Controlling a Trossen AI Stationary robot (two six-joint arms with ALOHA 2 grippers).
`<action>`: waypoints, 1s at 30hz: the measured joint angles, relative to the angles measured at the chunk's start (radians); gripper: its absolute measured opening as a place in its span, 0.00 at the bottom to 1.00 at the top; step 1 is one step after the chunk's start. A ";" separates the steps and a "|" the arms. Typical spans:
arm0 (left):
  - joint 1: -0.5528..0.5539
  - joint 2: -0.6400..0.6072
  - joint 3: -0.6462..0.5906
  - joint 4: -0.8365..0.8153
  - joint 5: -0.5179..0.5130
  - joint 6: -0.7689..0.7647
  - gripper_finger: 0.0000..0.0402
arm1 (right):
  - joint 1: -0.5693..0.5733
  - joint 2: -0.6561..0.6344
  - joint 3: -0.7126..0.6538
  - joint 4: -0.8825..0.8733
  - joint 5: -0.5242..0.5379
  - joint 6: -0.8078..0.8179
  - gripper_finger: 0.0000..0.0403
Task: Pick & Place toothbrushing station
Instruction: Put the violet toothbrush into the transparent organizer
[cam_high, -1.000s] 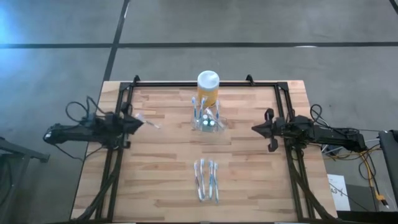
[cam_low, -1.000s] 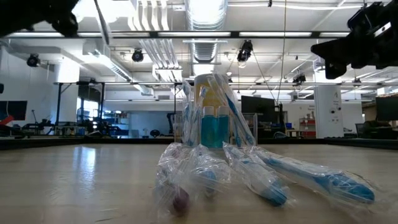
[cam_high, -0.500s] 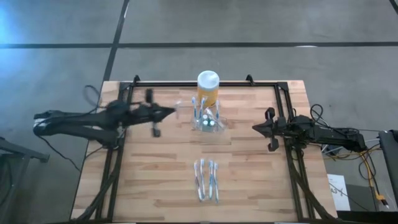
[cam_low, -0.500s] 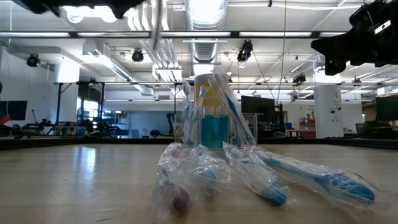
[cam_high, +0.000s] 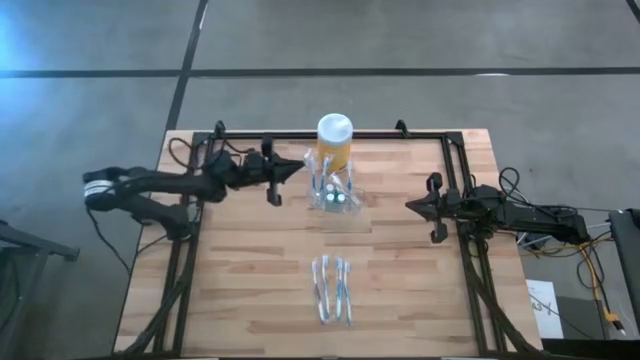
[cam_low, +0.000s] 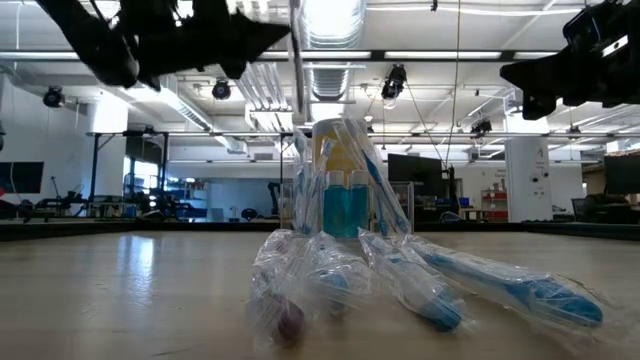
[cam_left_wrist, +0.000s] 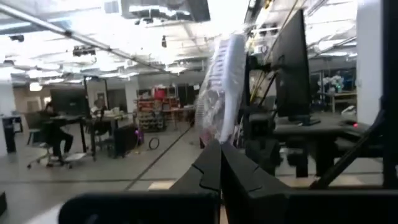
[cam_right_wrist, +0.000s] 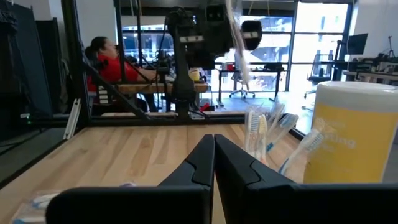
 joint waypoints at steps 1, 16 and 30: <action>0.000 0.030 -0.013 0.036 -0.002 -0.002 0.00 | 0.000 0.000 0.000 -0.001 0.000 0.000 0.02; 0.003 0.404 -0.077 0.363 -0.099 -0.041 0.00 | 0.000 0.009 0.000 -0.015 0.000 0.020 0.02; 0.004 0.532 -0.072 0.384 -0.109 -0.046 0.00 | 0.000 0.021 0.000 -0.016 0.000 0.018 0.02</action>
